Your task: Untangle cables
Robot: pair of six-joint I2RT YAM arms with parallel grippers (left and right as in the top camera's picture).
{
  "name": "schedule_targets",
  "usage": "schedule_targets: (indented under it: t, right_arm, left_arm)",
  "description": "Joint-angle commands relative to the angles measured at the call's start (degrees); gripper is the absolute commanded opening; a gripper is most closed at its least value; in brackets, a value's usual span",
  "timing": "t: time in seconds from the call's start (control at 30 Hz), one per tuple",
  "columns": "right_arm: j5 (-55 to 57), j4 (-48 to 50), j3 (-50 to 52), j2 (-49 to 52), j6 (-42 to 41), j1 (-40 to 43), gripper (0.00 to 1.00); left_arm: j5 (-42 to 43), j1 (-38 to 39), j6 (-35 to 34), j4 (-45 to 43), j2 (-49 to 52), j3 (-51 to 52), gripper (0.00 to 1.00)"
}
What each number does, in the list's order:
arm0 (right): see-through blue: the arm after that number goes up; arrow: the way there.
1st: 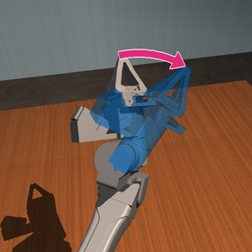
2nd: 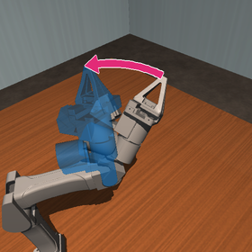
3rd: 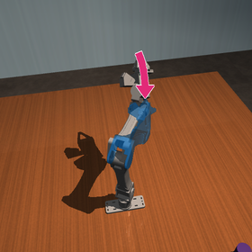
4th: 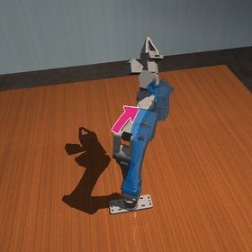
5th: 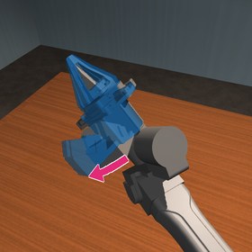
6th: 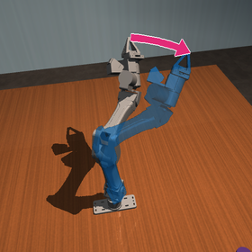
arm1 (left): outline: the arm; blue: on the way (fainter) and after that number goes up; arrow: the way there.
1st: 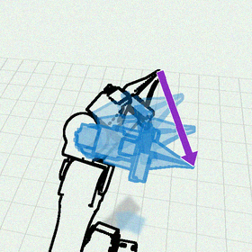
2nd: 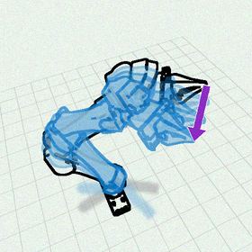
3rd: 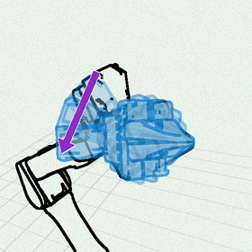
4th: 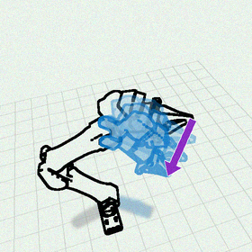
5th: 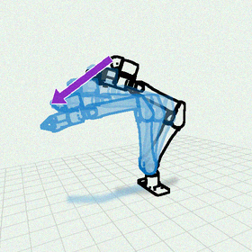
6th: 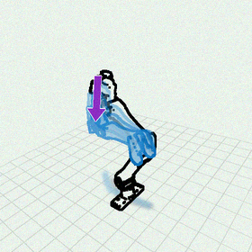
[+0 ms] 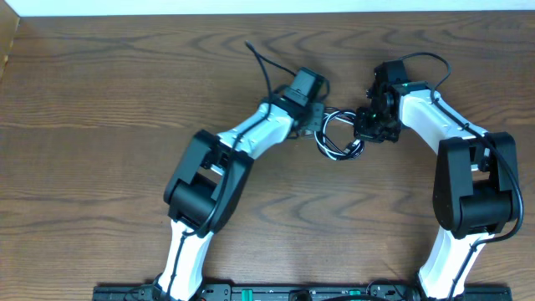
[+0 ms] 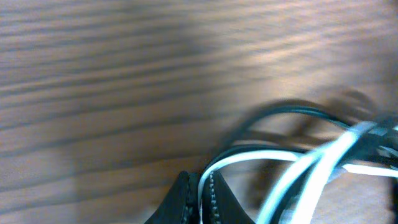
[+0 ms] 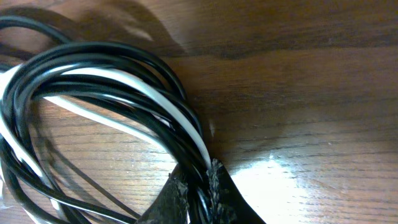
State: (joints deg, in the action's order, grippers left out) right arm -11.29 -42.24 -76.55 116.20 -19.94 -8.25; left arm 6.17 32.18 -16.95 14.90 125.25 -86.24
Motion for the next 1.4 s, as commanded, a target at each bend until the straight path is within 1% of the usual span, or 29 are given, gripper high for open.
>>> schedule_targets:
  t: [0.0, 0.1, 0.17, 0.33, 0.43, 0.5, 0.53, 0.57, 0.63, 0.7, 0.83, 0.87, 0.93, 1.03, 1.07, 1.13, 1.23, 1.37]
  right_arm:
    - [6.7, -0.9, 0.6, 2.1, -0.9, 1.2, 0.06]
    - [6.7, -0.9, 0.6, 2.1, -0.8, 1.7, 0.06]
    - [6.7, -0.9, 0.6, 2.1, -0.8, 1.7, 0.07]
    - [5.6, -0.7, 0.6, 2.1, 0.5, 1.7, 0.06]
    - [4.0, -0.5, 0.6, 2.1, 1.2, 1.7, 0.07]
    - [3.7, -0.6, 0.6, 2.1, 1.2, 1.7, 0.08]
    - [3.2, -0.6, 0.6, 2.1, 1.2, 1.7, 0.09]
    - [2.8, -0.6, 0.6, 2.1, 1.2, 1.7, 0.09]
    - [2.1, -0.5, 0.6, 2.1, 1.2, 1.7, 0.11]
    - [1.7, -0.4, 0.6, 2.1, 1.2, 1.7, 0.12]
    - [1.7, -0.3, 0.6, 2.1, 1.2, 1.7, 0.13]
    - [1.7, -0.4, 0.6, 2.1, 1.2, 1.7, 0.13]
    - [1.7, -0.5, 0.6, 2.1, 1.2, 1.7, 0.13]
    - [1.7, -0.4, 0.6, 2.1, 1.1, 1.7, 0.15]
    - [1.7, -0.4, 0.6, 2.1, 1.1, 1.7, 0.16]
    - [1.7, -0.4, 0.6, 2.1, 1.1, 1.7, 0.19]
    - [1.7, -0.4, 0.6, 2.1, 1.1, 1.6, 0.23]
    - [1.7, -0.7, 0.6, 2.1, 1.1, 1.6, 0.24]
  left_arm:
    - [-4.4, -3.3, -0.7, 1.3, -1.4, 0.4, 0.07]
    - [-9.8, -4.0, -0.7, 2.2, -1.3, 0.4, 0.07]
    - [-10.0, -4.0, -0.7, 2.6, -1.3, 0.4, 0.08]
    - [-5.4, -3.8, 0.0, 3.0, -1.3, 0.4, 0.08]
    - [-4.4, -3.9, 2.0, 3.0, -2.5, 0.3, 0.08]
    - [-1.5, -3.9, 3.3, 3.0, -4.5, 0.3, 0.08]
    - [1.2, -3.9, 4.4, 2.8, -5.9, 0.3, 0.08]
    - [4.1, -3.9, 4.7, 2.8, -7.1, 0.3, 0.09]
    - [10.7, -3.8, 4.7, 2.8, -8.4, 0.3, 0.25]
    - [14.9, -3.7, 4.7, 2.9, -7.7, 0.5, 0.36]
    - [18.2, -2.9, 4.6, 3.1, -5.2, 0.5, 0.36]
    - [20.3, -2.4, 3.7, 3.6, -4.6, 0.5, 0.36]
    - [20.3, -1.7, -0.3, 5.0, -4.5, 0.5, 0.36]
    - [20.2, 0.0, -11.2, 7.8, -4.4, 0.5, 0.36]
    - [20.2, 0.6, -13.0, 7.8, -4.4, 0.5, 0.37]
    - [18.8, 1.8, -14.4, 7.8, -4.4, 0.5, 0.39]
    - [12.7, 4.1, -15.3, 8.4, -4.4, 0.5, 0.40]
    - [6.8, 6.0, -18.6, 8.5, -4.4, 0.5, 0.40]
